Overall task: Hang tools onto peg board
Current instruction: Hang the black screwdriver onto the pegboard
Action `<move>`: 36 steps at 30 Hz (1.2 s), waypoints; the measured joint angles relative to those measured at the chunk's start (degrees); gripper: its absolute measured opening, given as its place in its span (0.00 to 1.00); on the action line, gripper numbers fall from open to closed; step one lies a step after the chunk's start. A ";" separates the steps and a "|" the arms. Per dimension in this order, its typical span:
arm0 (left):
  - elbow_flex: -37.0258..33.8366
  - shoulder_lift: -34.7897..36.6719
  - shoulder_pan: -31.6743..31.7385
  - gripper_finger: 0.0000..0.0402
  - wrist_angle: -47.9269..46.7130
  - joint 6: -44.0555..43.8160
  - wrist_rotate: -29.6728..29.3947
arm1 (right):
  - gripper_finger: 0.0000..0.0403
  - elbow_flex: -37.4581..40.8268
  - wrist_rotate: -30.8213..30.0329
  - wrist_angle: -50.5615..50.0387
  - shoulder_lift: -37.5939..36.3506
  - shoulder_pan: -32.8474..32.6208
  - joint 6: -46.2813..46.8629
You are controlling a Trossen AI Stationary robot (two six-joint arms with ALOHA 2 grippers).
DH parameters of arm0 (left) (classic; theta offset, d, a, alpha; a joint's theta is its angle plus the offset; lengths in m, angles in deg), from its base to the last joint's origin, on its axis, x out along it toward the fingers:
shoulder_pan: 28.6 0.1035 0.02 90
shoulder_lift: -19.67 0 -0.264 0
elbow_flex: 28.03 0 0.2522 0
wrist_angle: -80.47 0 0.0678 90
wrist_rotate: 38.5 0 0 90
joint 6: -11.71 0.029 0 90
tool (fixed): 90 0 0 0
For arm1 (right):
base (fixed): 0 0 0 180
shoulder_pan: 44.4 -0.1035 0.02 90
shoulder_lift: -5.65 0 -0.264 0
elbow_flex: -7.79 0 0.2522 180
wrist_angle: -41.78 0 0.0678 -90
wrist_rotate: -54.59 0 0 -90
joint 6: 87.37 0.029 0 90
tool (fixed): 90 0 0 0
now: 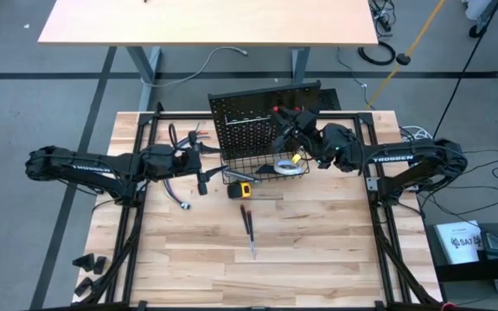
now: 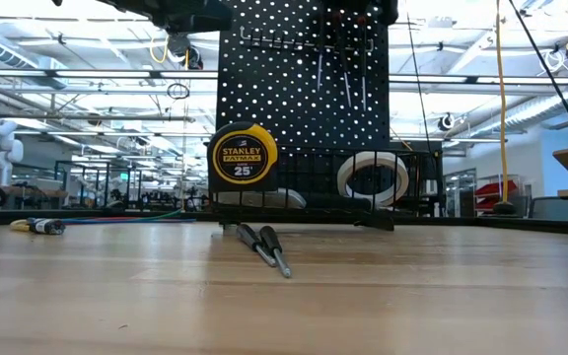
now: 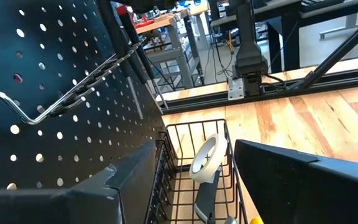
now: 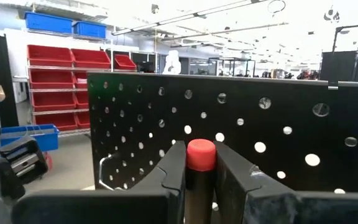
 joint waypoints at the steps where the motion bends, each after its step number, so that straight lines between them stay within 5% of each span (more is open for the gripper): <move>1: 0.00 0.00 0.00 0.56 0.00 0.00 0.01 | 0.11 0.00 -0.03 0.41 0.24 0.14 -0.50; 11: 0.00 0.00 0.00 0.56 -0.17 0.02 -0.01 | 0.12 0.00 -0.12 -0.10 2.13 0.71 -3.07; 23: 0.00 0.00 0.00 0.56 -0.19 0.13 0.01 | 0.54 0.00 0.02 0.05 2.17 0.69 -5.50; 36: 0.00 0.00 0.00 0.56 -0.17 0.13 0.01 | 0.60 0.00 0.25 8.53 1.93 -3.46 -17.84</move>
